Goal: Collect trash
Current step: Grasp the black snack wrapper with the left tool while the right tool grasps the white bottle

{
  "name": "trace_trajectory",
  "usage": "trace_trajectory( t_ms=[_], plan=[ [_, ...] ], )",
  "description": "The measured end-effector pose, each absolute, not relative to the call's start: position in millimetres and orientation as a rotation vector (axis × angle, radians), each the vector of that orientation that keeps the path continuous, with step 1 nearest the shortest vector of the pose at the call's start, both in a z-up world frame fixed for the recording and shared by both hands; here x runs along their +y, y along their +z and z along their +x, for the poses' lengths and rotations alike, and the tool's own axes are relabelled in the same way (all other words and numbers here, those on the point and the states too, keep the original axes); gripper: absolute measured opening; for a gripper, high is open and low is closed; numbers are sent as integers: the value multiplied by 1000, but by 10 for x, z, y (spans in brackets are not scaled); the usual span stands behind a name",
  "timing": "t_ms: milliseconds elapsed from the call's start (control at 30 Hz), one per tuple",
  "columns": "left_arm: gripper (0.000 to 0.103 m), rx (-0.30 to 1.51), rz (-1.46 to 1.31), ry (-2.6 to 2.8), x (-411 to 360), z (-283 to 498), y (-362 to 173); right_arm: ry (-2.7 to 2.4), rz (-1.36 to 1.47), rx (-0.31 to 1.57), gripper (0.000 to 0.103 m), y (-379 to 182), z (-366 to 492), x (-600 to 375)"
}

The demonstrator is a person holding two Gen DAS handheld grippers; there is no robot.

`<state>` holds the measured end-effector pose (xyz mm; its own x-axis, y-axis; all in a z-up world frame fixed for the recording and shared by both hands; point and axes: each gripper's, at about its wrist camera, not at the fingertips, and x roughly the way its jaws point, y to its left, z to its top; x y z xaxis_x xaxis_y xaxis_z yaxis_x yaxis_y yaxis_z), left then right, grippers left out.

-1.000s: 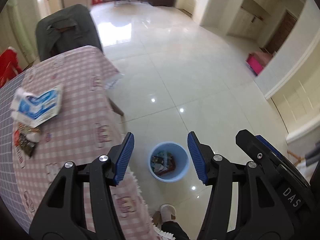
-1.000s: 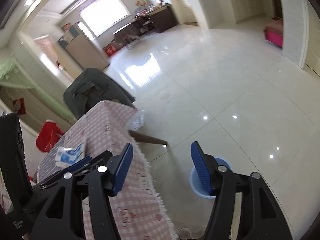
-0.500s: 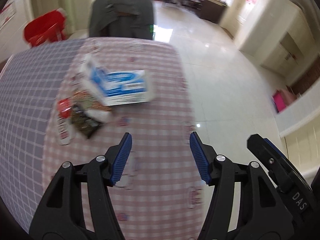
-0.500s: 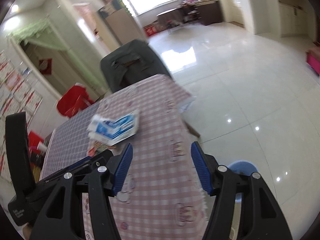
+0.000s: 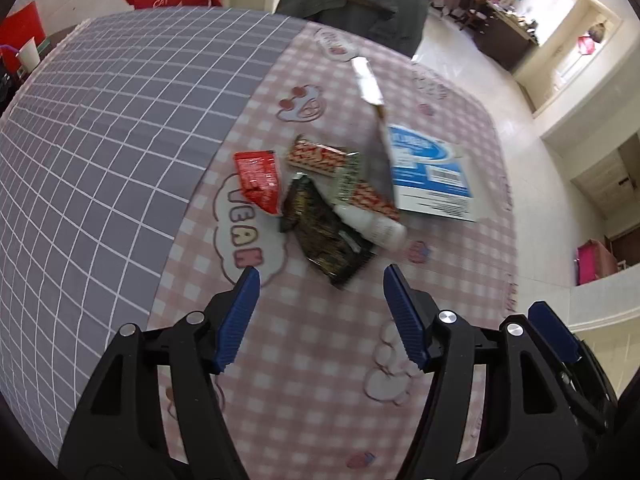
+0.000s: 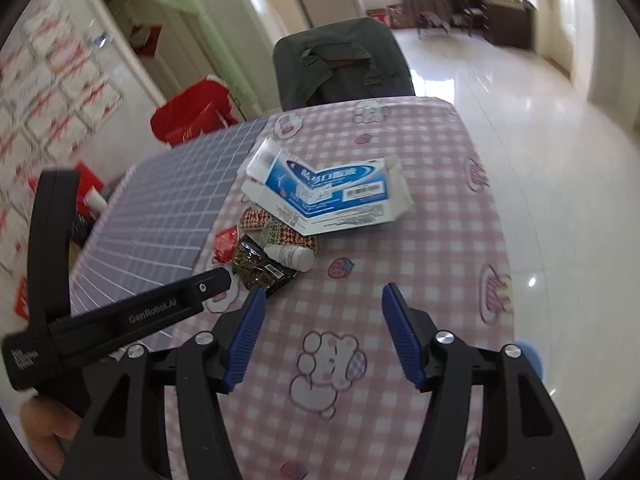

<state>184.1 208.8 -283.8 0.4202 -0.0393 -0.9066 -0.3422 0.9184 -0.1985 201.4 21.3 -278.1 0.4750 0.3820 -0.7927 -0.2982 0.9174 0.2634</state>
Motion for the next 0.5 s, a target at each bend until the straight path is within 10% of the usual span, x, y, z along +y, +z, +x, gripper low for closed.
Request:
trace_trajectory(
  t_ms=[500],
  plan=[
    [64, 1100, -327, 189, 2173, 2185, -3402, 429, 38, 977, 65, -3401, 2462, 393]
  ],
)
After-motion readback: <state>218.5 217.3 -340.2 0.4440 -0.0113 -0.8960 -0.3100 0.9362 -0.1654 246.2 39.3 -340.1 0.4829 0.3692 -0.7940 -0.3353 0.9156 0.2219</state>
